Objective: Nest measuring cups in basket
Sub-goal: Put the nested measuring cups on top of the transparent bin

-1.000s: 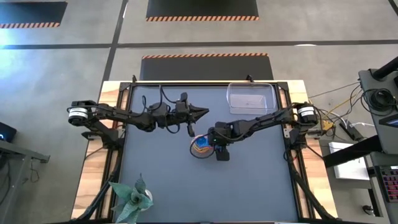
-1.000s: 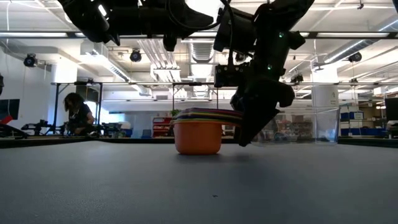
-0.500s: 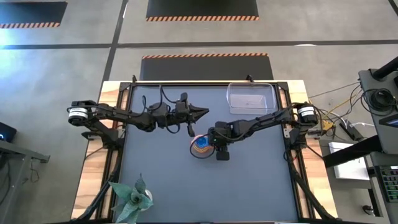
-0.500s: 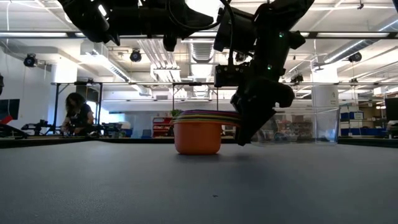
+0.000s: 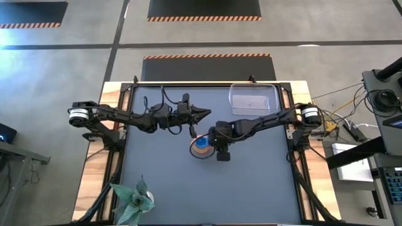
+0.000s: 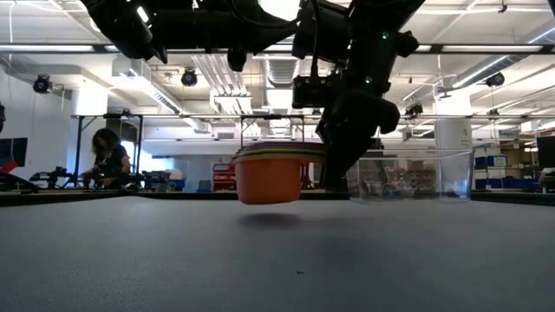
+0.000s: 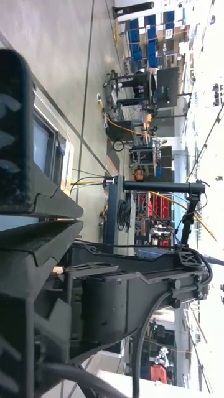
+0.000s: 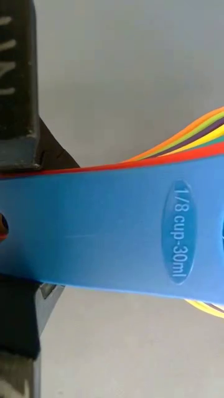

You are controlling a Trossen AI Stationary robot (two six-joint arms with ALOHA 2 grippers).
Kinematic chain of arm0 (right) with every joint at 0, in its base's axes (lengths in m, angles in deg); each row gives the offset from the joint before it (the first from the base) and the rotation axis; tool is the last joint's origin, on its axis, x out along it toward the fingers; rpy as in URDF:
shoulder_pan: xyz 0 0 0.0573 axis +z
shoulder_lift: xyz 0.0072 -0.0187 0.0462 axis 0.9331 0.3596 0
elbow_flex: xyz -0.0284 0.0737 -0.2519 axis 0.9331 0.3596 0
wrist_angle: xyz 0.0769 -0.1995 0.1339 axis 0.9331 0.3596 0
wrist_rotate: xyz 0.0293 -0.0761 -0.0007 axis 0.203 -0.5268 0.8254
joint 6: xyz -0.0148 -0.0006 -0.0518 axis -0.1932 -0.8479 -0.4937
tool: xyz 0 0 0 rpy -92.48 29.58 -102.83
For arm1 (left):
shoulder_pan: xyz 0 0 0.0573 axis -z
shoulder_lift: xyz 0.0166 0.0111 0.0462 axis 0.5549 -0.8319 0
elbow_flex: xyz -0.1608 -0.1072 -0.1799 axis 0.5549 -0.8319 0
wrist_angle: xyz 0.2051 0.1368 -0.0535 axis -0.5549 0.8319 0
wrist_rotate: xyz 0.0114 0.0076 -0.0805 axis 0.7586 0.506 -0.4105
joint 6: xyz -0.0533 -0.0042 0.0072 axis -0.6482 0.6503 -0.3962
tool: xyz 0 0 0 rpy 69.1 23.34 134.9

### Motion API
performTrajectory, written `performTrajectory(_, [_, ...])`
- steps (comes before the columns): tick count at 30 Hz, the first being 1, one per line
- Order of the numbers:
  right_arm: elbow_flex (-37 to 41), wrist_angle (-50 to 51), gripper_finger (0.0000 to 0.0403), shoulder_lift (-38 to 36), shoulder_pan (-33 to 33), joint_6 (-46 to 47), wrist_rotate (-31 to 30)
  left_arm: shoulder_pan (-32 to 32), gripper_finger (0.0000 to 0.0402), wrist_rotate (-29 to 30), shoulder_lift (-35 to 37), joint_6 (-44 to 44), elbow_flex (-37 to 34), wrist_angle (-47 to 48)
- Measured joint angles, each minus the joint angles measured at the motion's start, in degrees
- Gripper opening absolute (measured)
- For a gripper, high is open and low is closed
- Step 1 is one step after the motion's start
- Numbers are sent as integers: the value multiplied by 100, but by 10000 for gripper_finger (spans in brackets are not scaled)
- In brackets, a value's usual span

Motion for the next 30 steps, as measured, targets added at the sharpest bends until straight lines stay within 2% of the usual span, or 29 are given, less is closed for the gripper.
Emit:
performTrajectory(9, [267,-2,116,-507,-20,55,0,0,0,0,0,2,0,-8])
performTrajectory(16, [978,-11,116,-1627,-407,169,-23,1,0,0,0,2,0,-44])
performTrajectory(23, [1686,233,116,-3068,-1348,23,-193,2,0,0,0,2,0,-57])
performTrajectory(30, [1778,498,116,-3750,-2706,-345,-319,2,0,0,2,2,0,-57])
